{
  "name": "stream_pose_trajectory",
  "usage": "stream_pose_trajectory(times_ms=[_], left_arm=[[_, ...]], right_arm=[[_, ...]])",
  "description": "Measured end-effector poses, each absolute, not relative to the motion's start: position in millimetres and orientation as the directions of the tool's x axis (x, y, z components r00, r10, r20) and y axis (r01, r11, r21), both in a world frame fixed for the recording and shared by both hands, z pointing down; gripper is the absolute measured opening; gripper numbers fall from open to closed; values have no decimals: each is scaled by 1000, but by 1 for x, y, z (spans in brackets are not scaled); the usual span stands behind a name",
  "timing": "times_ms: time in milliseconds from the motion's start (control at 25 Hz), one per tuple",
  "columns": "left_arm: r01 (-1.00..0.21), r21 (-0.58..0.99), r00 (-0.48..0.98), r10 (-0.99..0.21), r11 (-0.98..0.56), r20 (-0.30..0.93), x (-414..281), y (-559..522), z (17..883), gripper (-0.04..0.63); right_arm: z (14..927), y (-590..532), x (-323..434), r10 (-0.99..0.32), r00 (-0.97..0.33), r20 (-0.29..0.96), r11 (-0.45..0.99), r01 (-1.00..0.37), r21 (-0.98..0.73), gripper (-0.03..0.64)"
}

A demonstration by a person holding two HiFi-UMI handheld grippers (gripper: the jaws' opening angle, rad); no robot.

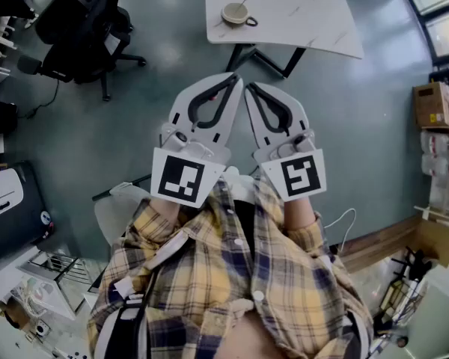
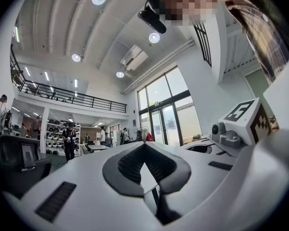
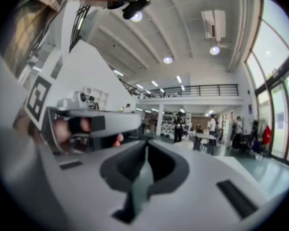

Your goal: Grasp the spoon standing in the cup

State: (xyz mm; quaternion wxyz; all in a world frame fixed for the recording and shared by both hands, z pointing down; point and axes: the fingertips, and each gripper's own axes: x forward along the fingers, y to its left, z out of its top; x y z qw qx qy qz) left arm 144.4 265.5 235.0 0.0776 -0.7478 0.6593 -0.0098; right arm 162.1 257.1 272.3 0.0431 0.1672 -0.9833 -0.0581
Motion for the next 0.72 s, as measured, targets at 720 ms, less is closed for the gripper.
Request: stream_pose_trajectory(times_ms=[720], left_arm=[[-985, -116, 138, -986, -127, -95, 109, 275, 244, 15]], right_arm=[[277, 262, 134, -366, -929, 52, 926, -359, 116, 40]])
